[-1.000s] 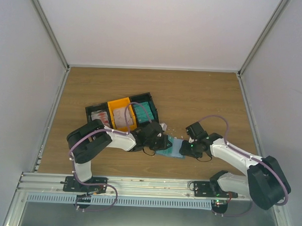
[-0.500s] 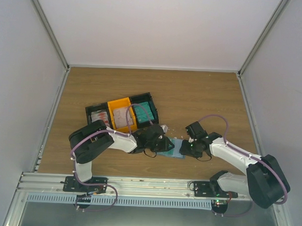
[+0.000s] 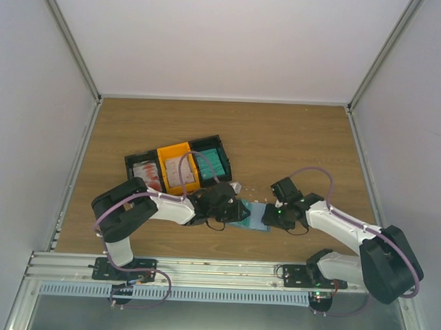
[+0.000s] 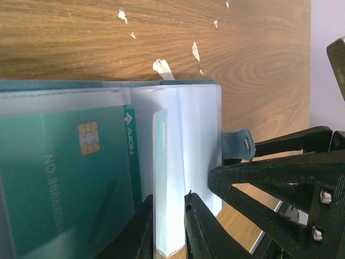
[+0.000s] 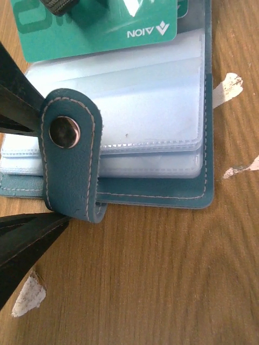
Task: Put the credit cards into the card holder
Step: Insert the credit card into the card holder.
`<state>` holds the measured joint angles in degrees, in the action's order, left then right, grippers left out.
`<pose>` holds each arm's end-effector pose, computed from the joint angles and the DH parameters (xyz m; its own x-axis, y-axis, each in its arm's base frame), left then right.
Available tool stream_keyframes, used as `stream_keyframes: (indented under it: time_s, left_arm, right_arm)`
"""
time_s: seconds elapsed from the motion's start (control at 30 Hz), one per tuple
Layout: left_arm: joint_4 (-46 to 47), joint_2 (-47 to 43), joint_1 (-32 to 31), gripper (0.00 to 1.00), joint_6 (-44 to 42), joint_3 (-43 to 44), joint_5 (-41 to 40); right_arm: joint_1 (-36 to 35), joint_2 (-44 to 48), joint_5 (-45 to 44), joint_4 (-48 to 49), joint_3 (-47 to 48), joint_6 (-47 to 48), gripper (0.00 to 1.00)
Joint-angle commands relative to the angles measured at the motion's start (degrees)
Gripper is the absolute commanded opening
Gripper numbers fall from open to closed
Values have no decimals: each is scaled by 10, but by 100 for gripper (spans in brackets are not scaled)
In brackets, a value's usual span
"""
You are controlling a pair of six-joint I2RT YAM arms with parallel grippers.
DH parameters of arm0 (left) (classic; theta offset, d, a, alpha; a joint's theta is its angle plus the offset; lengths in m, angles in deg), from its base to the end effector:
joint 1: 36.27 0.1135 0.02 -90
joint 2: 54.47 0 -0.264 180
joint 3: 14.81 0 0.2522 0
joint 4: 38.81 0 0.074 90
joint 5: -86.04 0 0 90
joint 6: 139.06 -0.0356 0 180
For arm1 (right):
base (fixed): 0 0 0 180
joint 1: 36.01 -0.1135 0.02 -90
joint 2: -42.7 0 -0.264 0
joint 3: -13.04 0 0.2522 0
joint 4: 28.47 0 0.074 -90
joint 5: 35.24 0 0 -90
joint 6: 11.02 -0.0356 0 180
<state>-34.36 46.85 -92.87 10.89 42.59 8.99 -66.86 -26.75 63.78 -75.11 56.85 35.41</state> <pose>0.1791 -0.2861 0.1283 -0.9619 -0.0736 -0.2633 0.1522 0.6557 -0.7395 0.1585 0.1012 0.1476 -0.9698 0.2136 -0.1176 0.1670 0.9333 0.3180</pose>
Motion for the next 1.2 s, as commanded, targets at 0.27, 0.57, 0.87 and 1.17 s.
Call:
stream_keyframes:
  time_s: [0.27,0.57,0.87,1.17]
  left_arm:
    - [13,-29,-6,20,-14,-19,-22]
    - [4,-46,-6,18,-20,-22,-34]
    - [-19,-52,-6,22,-31,-19,-50]
    - [-22,-52,-6,2,-33,-21,-54]
  right_arm:
    - [3,-15,-15,11,-20,-5,39]
    - [4,-14,-16,13,-23,-5,38]
    - [3,-19,-15,16,-21,-2,37]
    - [4,-17,-16,17,-21,-3,37]
